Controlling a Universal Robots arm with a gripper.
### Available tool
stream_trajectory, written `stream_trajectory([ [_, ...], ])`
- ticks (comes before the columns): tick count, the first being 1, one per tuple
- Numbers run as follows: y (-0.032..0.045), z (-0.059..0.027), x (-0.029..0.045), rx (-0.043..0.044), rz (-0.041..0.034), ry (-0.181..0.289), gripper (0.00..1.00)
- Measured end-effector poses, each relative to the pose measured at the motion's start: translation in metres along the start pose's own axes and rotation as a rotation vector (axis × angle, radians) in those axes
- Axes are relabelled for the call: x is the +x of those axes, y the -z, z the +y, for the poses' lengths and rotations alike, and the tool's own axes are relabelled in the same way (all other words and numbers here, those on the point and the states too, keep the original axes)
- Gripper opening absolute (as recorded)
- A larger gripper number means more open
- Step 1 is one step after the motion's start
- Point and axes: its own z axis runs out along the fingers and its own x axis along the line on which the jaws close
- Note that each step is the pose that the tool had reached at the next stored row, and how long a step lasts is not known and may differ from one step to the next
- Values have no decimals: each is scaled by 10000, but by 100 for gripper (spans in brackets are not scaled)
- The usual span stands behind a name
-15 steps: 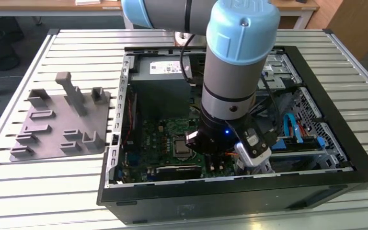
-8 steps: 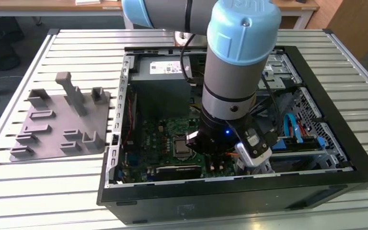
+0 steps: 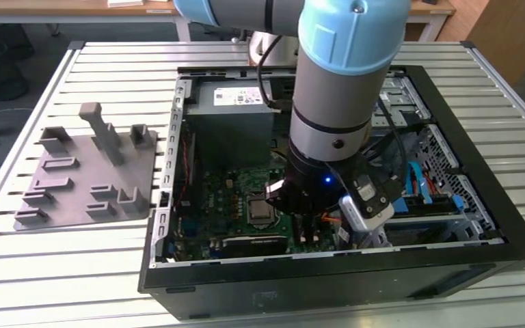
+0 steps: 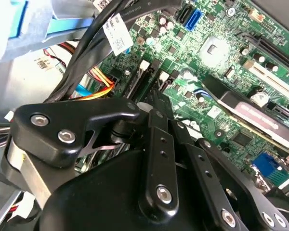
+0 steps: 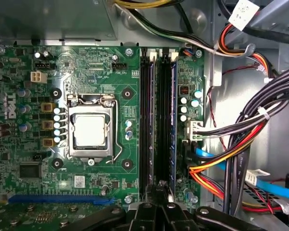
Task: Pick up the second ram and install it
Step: 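Press down the second ram until it locks into place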
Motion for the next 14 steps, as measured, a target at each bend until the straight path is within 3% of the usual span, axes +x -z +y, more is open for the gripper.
stream_trajectory([
  [3, 13, 46, 0, -1, -1, 6, 10],
  [9, 27, 288, 1, 67, -1, 9, 10],
  [14, 86, 342, 0, 77, -1, 9, 10],
])
